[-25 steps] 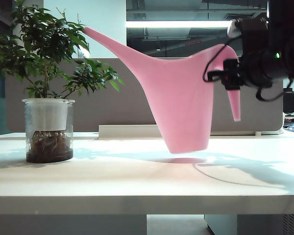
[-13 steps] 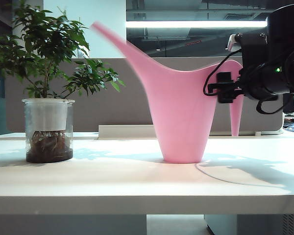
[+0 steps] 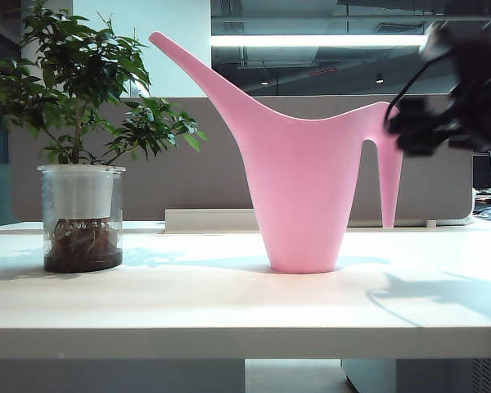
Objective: Pick up the watering can from the table, water the potted plant, and put the can back.
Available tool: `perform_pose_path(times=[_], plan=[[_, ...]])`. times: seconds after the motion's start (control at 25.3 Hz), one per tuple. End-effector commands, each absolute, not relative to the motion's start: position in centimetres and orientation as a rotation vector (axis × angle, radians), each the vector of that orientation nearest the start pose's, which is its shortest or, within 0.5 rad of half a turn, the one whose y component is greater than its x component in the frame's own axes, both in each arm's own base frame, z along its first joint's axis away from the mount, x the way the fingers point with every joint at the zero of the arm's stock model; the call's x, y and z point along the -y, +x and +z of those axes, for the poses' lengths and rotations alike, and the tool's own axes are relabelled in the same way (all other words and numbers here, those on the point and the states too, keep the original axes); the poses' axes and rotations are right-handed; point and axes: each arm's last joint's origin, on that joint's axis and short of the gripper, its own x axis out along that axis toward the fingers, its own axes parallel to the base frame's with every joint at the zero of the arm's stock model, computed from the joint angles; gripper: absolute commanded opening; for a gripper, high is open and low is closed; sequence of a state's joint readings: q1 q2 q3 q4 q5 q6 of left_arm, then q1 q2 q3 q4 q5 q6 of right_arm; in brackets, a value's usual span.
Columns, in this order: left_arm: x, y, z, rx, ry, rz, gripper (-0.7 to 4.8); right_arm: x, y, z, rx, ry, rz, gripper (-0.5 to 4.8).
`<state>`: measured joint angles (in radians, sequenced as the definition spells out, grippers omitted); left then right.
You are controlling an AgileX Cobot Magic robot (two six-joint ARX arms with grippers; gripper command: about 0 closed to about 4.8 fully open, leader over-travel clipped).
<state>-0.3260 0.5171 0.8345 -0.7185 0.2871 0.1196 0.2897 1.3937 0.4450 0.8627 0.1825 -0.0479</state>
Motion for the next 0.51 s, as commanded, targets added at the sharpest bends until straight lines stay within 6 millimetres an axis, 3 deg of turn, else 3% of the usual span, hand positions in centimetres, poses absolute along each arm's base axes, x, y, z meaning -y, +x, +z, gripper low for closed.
perform_pose_path(times=[0.04,0.2,0.51], plan=[[3.7,8.5,33.2,-0.357,0.124,-0.634,0.03,-6.5,22.4,19.5,-0.076,-0.016,0.125,1.65],[3.7,8.5,33.2,-0.357,0.124,-0.633,0.03,-5.2,17.7,19.8,0.029,0.065,0.143,-0.01],[3.7,8.5,33.2,-0.357,0.124,-0.634,0.03,-4.7,14.2,18.8,0.043,0.067,0.371,-0.01]])
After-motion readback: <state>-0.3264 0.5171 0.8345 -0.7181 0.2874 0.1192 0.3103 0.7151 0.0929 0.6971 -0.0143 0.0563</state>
